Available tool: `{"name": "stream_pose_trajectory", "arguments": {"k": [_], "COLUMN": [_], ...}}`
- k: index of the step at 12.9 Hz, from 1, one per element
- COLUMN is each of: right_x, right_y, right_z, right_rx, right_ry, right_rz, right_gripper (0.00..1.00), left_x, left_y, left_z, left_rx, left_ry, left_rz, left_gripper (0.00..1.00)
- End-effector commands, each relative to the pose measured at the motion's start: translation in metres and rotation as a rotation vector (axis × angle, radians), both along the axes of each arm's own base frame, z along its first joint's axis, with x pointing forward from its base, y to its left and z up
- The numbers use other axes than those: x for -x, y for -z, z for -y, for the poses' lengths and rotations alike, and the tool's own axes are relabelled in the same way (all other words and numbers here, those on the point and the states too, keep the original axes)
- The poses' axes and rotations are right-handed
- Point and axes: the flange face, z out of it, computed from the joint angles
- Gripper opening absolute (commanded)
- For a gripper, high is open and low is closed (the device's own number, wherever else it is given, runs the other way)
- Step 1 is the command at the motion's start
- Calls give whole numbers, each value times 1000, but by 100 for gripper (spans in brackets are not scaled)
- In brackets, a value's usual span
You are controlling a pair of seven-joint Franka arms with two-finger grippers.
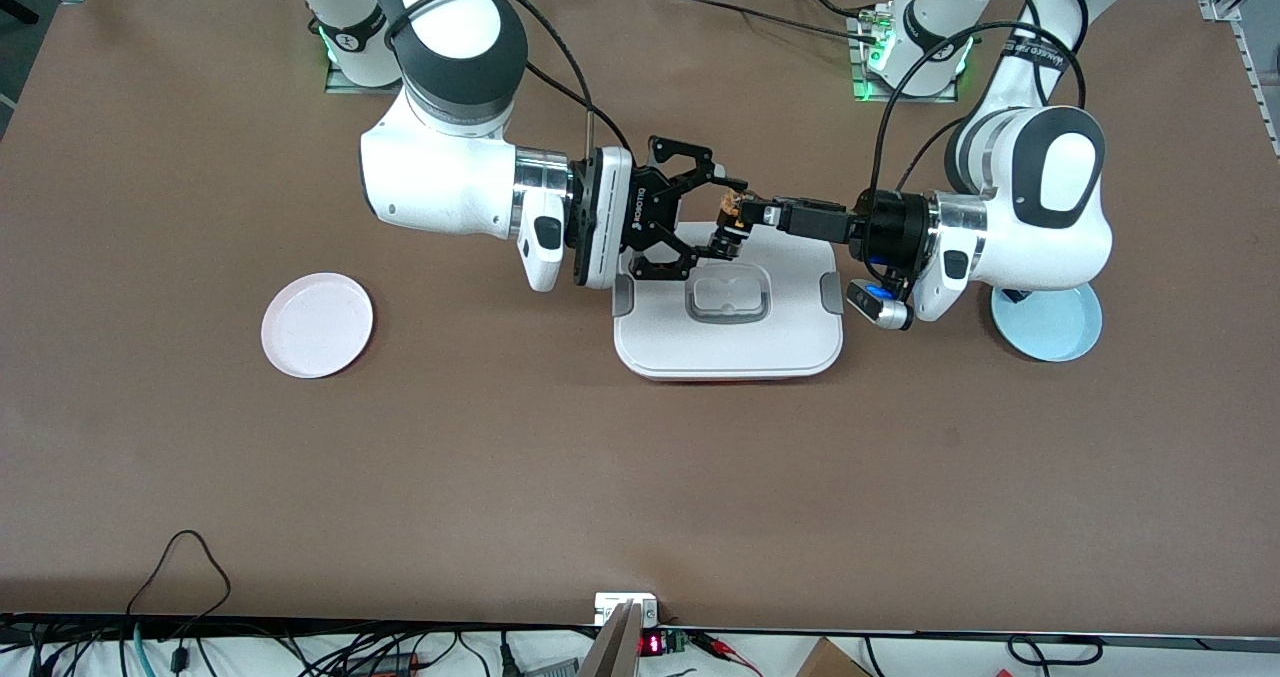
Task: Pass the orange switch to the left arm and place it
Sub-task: 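Close the left gripper on the switch held by the right gripper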
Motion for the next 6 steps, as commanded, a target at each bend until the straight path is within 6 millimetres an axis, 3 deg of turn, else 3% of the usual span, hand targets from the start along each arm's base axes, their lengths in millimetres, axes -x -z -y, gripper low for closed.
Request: {"name": "stream_pose_trajectory", "arguments": {"k": [1,4,6], "right_x": [-4,-11,-29], "right_y": [-3,-2,-16], "right_z": [-1,9,29], "right_rx": [-20,-21,-33], "right_ry": [16,27,55], "right_rz": [-9,-11,20], "right_gripper": [100,100,100], "left_x": [-3,-6,-9], "left_y": [-11,-18,-26], "left_z": [3,1,-2], "left_rx": [25,20,-39], "left_ry": [-4,-4,28], "left_rz": [38,54,97], "left_gripper": [27,27,27]}}
